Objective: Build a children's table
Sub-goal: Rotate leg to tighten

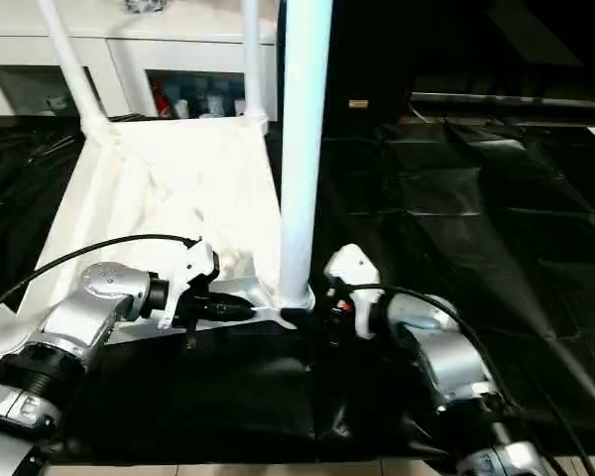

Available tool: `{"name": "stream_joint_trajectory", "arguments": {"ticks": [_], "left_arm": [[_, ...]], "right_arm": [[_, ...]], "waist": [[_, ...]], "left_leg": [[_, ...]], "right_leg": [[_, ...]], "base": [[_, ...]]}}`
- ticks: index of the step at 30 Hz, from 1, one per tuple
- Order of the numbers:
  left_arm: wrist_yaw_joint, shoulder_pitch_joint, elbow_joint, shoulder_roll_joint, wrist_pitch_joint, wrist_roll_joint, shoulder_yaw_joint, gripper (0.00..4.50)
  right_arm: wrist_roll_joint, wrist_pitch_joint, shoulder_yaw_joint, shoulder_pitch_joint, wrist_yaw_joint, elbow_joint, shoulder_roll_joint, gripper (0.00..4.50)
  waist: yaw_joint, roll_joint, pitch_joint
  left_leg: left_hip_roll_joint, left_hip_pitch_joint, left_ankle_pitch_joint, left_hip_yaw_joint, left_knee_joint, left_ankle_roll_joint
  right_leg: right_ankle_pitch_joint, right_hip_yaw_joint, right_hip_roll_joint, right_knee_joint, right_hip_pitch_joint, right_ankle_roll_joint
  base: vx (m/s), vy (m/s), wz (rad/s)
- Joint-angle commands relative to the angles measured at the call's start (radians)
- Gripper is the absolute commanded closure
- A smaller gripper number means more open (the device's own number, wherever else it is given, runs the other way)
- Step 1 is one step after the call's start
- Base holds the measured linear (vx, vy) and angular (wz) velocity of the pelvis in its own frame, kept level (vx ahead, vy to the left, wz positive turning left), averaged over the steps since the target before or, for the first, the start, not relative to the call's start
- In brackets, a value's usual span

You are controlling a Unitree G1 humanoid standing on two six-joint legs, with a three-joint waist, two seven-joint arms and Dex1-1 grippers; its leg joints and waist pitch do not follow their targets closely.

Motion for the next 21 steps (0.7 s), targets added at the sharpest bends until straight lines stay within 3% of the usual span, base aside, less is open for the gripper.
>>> {"name": "stream_joint_trajectory", "arguments": {"ticks": [1, 5, 6, 15, 17, 21], "left_arm": [[-0.031, 0.011, -0.034, -0.018, 0.013, -0.057, -0.002, 4.5], [-0.029, 0.013, -0.041, -0.019, 0.021, -0.055, -0.001, 4.5], [-0.029, 0.013, -0.041, -0.019, 0.021, -0.054, -0.001, 4.5], [-0.015, 0.017, -0.046, -0.015, 0.025, -0.051, 0.008, 4.5], [-0.012, 0.018, -0.046, -0.016, 0.025, -0.05, 0.009, 4.5], [0.022, 0.012, -0.03, -0.033, 0.019, -0.043, 0.015, 4.5]], "right_arm": [[-0.008, -0.019, 0.006, -0.012, 0.008, 0.018, 0.002, 0.44], [-0.014, -0.029, 0.012, -0.027, 0.011, 0.041, 0.013, 0.44], [-0.014, -0.03, 0.012, -0.027, 0.011, 0.042, 0.013, 0.7], [-0.011, -0.044, 0.01, -0.028, 0.021, 0.055, 0.01, 1.3], [-0.009, -0.048, 0.008, -0.026, 0.023, 0.056, 0.013, 1.61], [-0.006, -0.045, -0.006, -0.013, -0.015, 0.054, 0.035, 1.69]], "waist": [[0.003, -0.012, -0.051], [0.002, -0.014, -0.051], [0.002, -0.014, -0.052], [0.003, -0.015, -0.052], [0.003, -0.015, -0.053], [0.003, -0.015, -0.052]], "left_leg": [[0.007, 0.004, -0.176, 0.013, -0.06, 0.079], [0.005, 0.004, -0.167, 0.014, -0.058, 0.08], [0.005, 0.004, -0.165, 0.014, -0.058, 0.08], [0.005, 0.004, -0.152, 0.013, -0.056, 0.09], [0.005, 0.005, -0.148, 0.014, -0.055, 0.092], [0.005, 0.005, -0.151, 0.014, -0.055, 0.09]], "right_leg": [[-0.1, 0.012, -0.02, -0.056, 0.053, -0.259], [-0.085, 0.012, -0.018, -0.054, 0.054, -0.265], [-0.083, 0.012, -0.019, -0.053, 0.055, -0.266], [-0.063, 0.011, -0.018, -0.05, 0.056, -0.27], [-0.055, 0.011, -0.018, -0.049, 0.057, -0.274], [-0.063, 0.011, -0.018, -0.05, 0.057, -0.274]], "base": [[0.0, 0.0, 0.0], [0.0, 0.0, 0.0], [0.0, 0.0, 0.0], [0.0, 0.0, 0.0], [0.0, 0.0, 0.0], [0.0, 0.0, 0.0]]}}
